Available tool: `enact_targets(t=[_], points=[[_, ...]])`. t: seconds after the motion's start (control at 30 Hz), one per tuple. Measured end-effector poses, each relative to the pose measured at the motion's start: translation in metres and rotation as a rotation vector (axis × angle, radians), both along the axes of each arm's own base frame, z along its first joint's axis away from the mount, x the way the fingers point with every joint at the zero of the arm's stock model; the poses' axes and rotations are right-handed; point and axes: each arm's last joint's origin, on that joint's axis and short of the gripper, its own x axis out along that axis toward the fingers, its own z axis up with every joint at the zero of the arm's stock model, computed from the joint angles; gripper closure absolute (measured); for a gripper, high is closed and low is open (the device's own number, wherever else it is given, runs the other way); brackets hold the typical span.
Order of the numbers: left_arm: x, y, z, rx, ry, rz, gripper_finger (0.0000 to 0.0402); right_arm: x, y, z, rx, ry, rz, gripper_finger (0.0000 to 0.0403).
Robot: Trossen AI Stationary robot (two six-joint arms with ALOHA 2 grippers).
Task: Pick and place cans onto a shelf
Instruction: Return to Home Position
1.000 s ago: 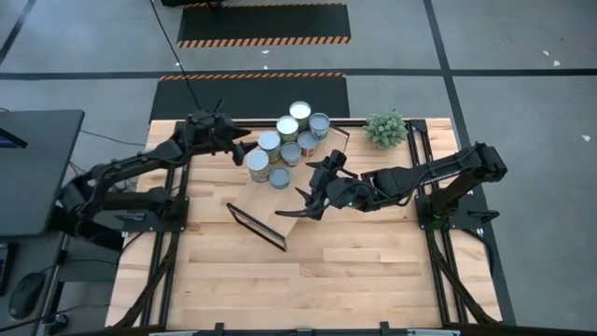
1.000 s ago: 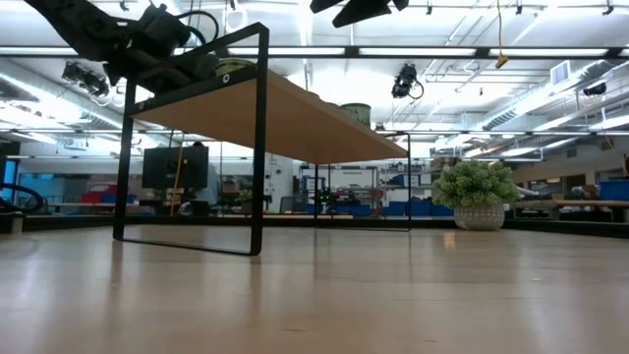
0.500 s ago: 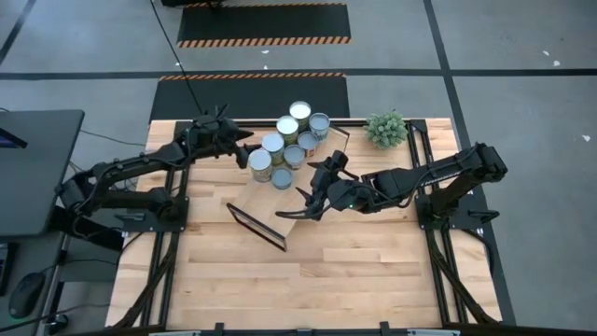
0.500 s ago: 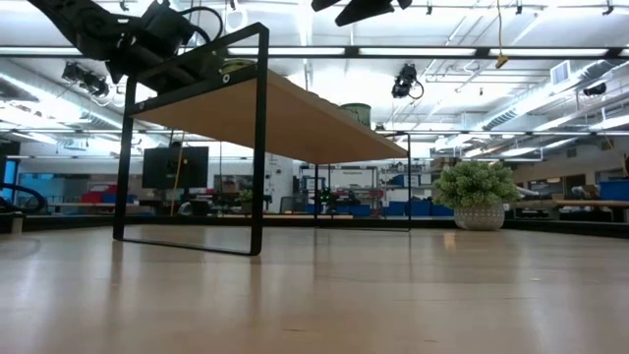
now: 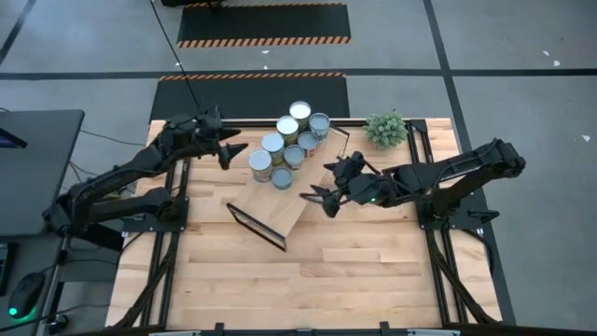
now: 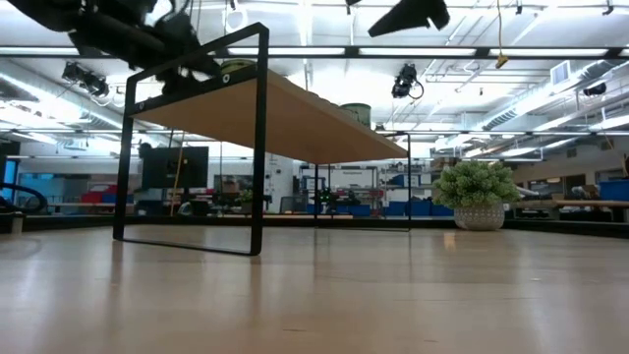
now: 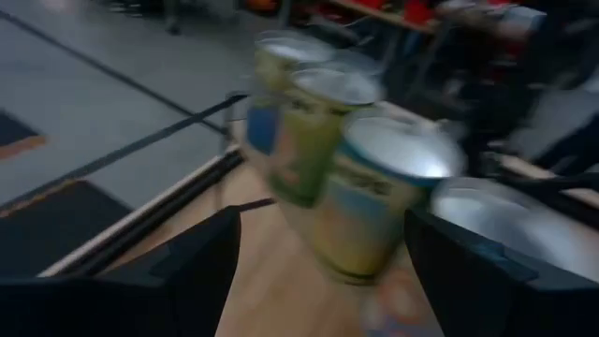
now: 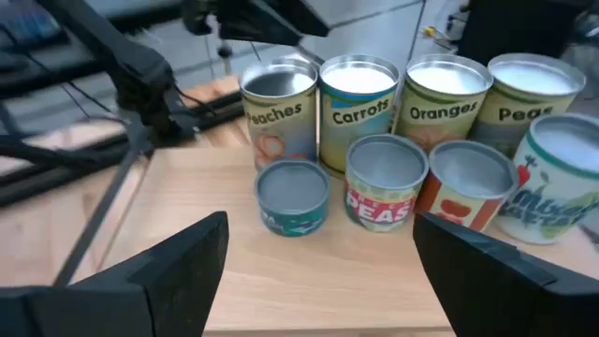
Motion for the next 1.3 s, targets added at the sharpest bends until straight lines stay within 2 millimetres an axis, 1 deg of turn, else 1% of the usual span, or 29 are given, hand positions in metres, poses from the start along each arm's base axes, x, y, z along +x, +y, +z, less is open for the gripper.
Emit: enact_targets(t=[0.2,0.3,0.4,0.67,0.83,0.97,1.13,1.3], points=[[-0.012,-0.013,0.013,-0.06,-0.11,-0.06,0.0098,-0.02,-0.008,-0.01,0.069,-0.145,-0.002,0.0056],[-0.018,-0.018,0.019,-0.053,-0.148,-0.055,0.0101,-0.03,-0.012,-0.014,0.103,-0.196,-0.017,0.0056],[-0.025,-0.023,0.023,-0.031,-0.173,-0.038,0.0113,-0.044,-0.017,-0.018,0.148,-0.232,-0.041,0.0056],[-0.046,-0.041,0.0,-0.093,-0.247,-0.031,0.0152,-0.081,-0.027,-0.04,0.279,-0.361,-0.084,0.0056],[-0.059,-0.052,-0.001,-0.091,-0.348,-0.039,0.0178,-0.1,-0.031,-0.058,0.357,-0.427,-0.107,0.0056],[-0.068,-0.06,-0.004,-0.082,-0.452,-0.053,0.0199,-0.112,-0.033,-0.071,0.429,-0.503,-0.12,0.0056],[-0.074,-0.065,-0.017,-0.076,-0.599,-0.075,0.0233,-0.122,-0.034,-0.079,0.461,-0.569,-0.116,0.0056],[-0.076,-0.065,-0.034,-0.111,-0.611,-0.045,0.0261,-0.132,-0.037,-0.089,0.458,-0.588,-0.134,0.0056]])
